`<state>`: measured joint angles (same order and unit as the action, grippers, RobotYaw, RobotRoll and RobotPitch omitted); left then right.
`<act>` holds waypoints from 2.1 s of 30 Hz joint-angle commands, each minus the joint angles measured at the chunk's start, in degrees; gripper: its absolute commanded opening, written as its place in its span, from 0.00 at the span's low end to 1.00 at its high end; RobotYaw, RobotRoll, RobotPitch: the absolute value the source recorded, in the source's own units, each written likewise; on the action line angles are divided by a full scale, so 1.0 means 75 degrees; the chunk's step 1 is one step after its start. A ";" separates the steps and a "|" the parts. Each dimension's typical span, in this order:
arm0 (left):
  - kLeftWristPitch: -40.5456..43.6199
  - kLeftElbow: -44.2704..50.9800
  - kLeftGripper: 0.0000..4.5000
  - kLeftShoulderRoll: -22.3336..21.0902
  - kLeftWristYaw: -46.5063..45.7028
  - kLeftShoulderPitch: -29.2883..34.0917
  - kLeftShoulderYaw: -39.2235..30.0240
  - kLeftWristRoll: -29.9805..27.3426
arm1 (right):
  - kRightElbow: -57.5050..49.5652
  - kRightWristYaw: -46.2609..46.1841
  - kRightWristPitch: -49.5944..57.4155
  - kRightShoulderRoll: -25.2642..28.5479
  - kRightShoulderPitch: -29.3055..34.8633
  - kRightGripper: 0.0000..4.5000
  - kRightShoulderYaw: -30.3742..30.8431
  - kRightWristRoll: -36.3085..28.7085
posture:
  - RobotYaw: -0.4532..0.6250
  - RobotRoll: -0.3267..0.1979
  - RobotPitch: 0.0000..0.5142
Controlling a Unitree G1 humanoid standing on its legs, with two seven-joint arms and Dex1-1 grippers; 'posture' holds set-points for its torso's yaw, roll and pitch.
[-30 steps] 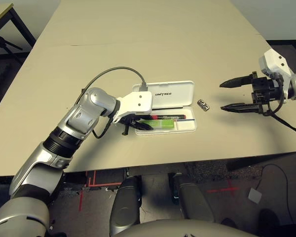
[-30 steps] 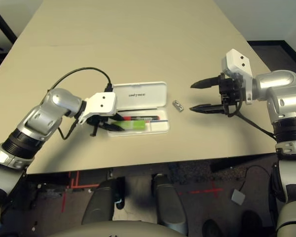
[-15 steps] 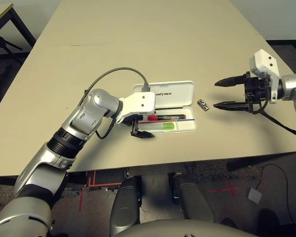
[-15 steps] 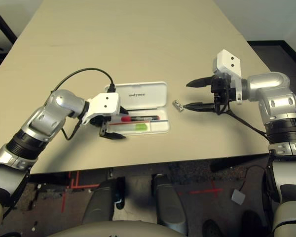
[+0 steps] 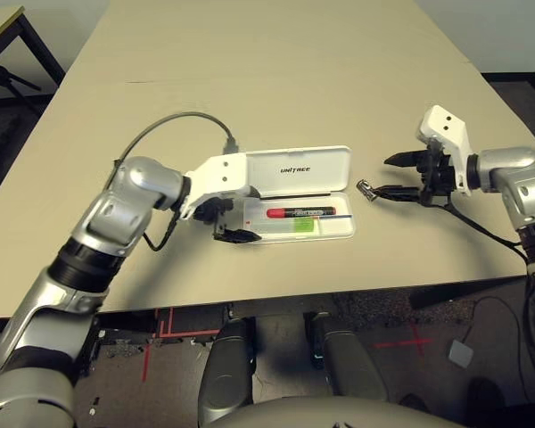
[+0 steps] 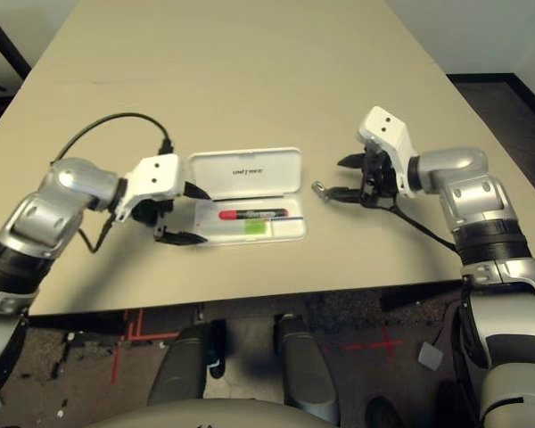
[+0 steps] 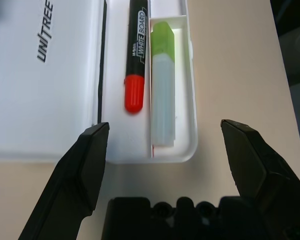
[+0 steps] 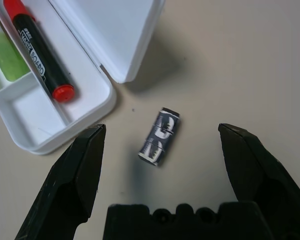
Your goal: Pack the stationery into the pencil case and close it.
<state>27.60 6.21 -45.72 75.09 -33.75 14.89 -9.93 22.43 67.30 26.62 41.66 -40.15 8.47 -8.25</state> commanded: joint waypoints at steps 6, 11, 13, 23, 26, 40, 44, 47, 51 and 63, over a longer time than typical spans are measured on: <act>0.0313 0.0505 1.00 -0.0407 -0.0004 0.0495 -0.0526 -0.0495 | 0.0024 -0.0528 0.0652 -0.0245 -0.0180 1.00 0.0262 0.0393 | 0.42 0.62 0.36; 0.0493 0.0760 1.00 -0.0534 -0.0074 0.0701 -0.0726 -0.0730 | 0.0035 -0.0654 0.0708 -0.0382 -0.0201 1.00 0.0393 0.0507 | 0.43 0.62 0.36; 0.0557 0.0883 1.00 -0.0609 -0.0066 0.0809 -0.0827 -0.0855 | 0.0026 -0.0699 0.0725 -0.0448 -0.0189 1.00 0.0421 0.0536 | 0.43 0.62 0.36; 0.0717 0.1405 1.00 -0.0846 -0.0144 0.1202 -0.1263 -0.1410 | 0.0461 -0.0973 0.0523 -0.0875 -0.0158 0.91 0.0728 0.0923 | 0.44 0.62 0.35; 0.0728 0.1473 1.00 -0.0834 -0.0227 0.1341 -0.1389 -0.1535 | 0.0589 -0.0983 0.0485 -0.0965 -0.0186 0.70 0.0739 0.0978 | 0.44 0.62 0.35; 0.0463 0.1628 1.00 -0.0949 -0.0552 0.1876 -0.1656 -0.1552 | 0.0588 0.0682 -0.0152 -0.0229 -0.0707 0.07 0.0838 0.0976 | 0.45 0.62 0.33; 0.0393 0.1513 1.00 -0.1011 -0.0495 0.1922 -0.1631 -0.1595 | 0.0295 0.1941 -0.0295 0.0327 -0.1025 0.07 0.1024 0.0859 | 0.44 0.62 0.31; 0.0280 0.1415 1.00 -0.1010 -0.0481 0.1927 -0.1605 -0.1571 | -0.0101 0.2650 -0.0293 0.0466 -0.1220 0.07 0.1098 0.0705 | 0.44 0.62 0.30; 0.0176 0.1336 1.00 -0.0986 -0.0500 0.1912 -0.1561 -0.1542 | -0.0760 0.2893 0.0033 0.0242 -0.1194 0.07 0.1161 0.0529 | 0.45 0.62 0.30; 0.0498 0.1500 1.00 -0.1135 -0.0586 0.1738 -0.1733 -0.1704 | -0.1793 0.2505 -0.0102 -0.0437 -0.0436 0.07 0.1838 0.0673 | 0.47 0.62 0.30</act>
<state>30.49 16.78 -53.19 70.83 -20.40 2.77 -21.78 10.27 86.70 26.53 38.64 -43.96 21.42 -3.74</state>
